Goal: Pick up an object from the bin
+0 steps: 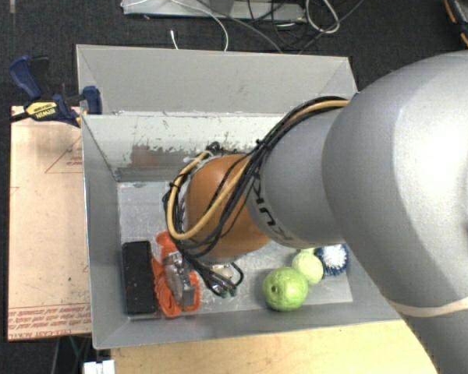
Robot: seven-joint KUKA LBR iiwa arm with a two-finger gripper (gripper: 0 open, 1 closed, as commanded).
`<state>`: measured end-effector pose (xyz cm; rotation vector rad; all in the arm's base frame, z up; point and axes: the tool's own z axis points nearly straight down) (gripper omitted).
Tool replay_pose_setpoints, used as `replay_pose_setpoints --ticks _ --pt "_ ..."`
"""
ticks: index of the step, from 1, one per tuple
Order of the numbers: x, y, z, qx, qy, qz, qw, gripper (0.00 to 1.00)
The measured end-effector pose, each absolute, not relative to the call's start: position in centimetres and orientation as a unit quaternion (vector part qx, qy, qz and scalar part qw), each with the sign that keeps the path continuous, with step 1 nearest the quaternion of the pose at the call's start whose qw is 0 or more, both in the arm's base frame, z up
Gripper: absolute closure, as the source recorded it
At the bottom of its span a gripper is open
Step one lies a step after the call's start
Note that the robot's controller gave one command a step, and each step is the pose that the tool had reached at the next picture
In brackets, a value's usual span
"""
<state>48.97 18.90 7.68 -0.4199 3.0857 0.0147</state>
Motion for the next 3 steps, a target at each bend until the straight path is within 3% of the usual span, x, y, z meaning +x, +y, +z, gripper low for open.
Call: replay_pose_setpoints --ticks 1,2,3 --pt "49.3 14.9 17.7 -0.255 0.967 0.004 0.01 1.0" --pt "50.2 21.7 10.8 -0.242 0.97 0.005 0.013 1.0" --pt "50.4 20.9 10.5 -0.226 0.974 0.006 0.005 1.0"
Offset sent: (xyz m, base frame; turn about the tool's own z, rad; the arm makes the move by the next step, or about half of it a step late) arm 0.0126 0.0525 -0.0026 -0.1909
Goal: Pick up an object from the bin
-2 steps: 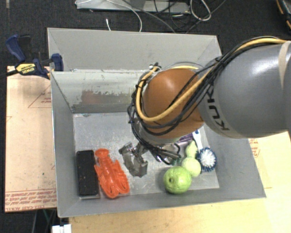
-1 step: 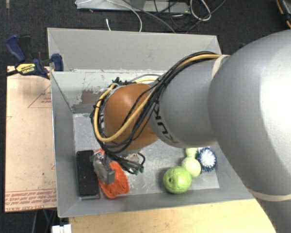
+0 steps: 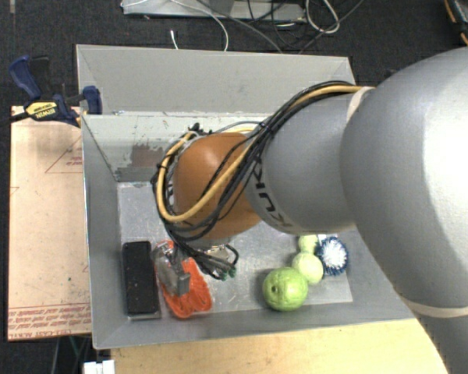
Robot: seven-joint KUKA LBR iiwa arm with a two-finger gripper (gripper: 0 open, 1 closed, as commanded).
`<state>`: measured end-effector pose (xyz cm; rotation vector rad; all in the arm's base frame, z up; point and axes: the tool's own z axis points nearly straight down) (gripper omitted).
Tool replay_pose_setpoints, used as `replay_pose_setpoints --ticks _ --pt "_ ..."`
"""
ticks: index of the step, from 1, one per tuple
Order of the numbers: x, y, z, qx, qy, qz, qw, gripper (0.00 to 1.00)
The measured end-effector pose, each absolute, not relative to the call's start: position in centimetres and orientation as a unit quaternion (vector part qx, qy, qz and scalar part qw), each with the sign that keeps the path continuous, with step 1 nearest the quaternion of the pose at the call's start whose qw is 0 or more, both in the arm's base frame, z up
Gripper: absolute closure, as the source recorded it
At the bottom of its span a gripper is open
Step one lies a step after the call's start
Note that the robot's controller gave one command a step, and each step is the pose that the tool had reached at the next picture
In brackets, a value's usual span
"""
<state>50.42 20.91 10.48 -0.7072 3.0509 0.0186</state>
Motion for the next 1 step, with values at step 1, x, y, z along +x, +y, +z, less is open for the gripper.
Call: replay_pose_setpoints --ticks 1 --pt "52.4 21.32 9.99 -0.303 0.953 0.005 0.011 0.0"
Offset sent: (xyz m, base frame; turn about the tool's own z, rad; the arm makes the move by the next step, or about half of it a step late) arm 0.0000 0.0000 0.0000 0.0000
